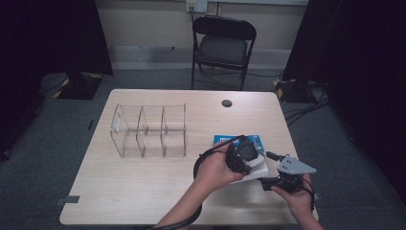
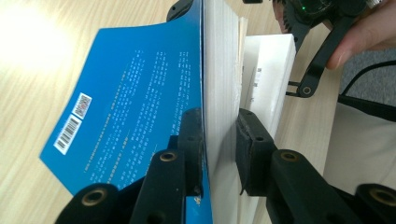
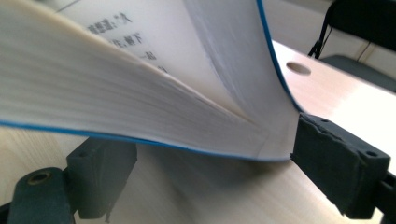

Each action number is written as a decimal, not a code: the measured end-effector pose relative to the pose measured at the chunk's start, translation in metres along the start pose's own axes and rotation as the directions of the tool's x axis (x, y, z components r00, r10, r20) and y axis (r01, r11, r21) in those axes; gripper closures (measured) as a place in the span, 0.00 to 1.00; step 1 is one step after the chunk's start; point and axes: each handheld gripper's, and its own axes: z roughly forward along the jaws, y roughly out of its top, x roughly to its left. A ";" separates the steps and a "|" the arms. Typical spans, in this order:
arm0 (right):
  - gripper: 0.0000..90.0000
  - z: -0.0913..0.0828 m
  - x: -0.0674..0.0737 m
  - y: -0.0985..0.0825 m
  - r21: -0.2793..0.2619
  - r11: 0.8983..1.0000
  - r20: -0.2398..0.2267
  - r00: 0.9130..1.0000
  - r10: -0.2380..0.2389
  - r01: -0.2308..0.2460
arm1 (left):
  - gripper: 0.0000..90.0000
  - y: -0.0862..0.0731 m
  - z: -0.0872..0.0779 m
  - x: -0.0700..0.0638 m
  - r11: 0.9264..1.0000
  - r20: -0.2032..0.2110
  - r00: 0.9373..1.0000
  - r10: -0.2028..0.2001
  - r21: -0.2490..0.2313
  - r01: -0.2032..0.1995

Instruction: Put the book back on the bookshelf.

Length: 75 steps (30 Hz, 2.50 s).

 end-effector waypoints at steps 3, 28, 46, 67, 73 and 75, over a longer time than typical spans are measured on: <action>0.14 -0.001 0.000 0.002 0.000 0.999 -0.002 0.999 -0.041 0.041 | 0.82 0.000 0.000 0.000 1.000 0.008 1.000 -0.001 -0.002 0.001; 0.13 0.003 -0.010 0.008 -0.045 0.995 -0.078 0.993 -0.094 0.091 | 0.83 0.003 -0.009 0.005 1.000 0.011 1.000 0.029 0.003 -0.029; 0.44 0.002 -0.002 0.026 -0.002 0.970 -0.267 0.934 -0.236 0.244 | 0.83 0.000 -0.015 0.004 0.995 0.060 0.994 0.090 0.025 -0.092; 0.51 0.006 -0.008 0.040 0.060 0.988 -0.322 0.939 -0.117 0.144 | 0.24 -0.045 -0.072 0.027 0.988 -0.028 1.000 0.007 -0.156 -0.012; 0.53 0.004 -0.014 0.049 0.081 0.993 -0.336 0.940 -0.056 0.088 | 0.22 -0.056 -0.086 0.034 0.988 -0.069 0.997 -0.018 -0.156 0.008; 0.53 0.004 -0.016 0.052 0.081 0.994 -0.338 0.940 -0.044 0.075 | 0.20 -0.060 -0.086 0.036 0.990 -0.092 0.996 -0.021 -0.139 0.008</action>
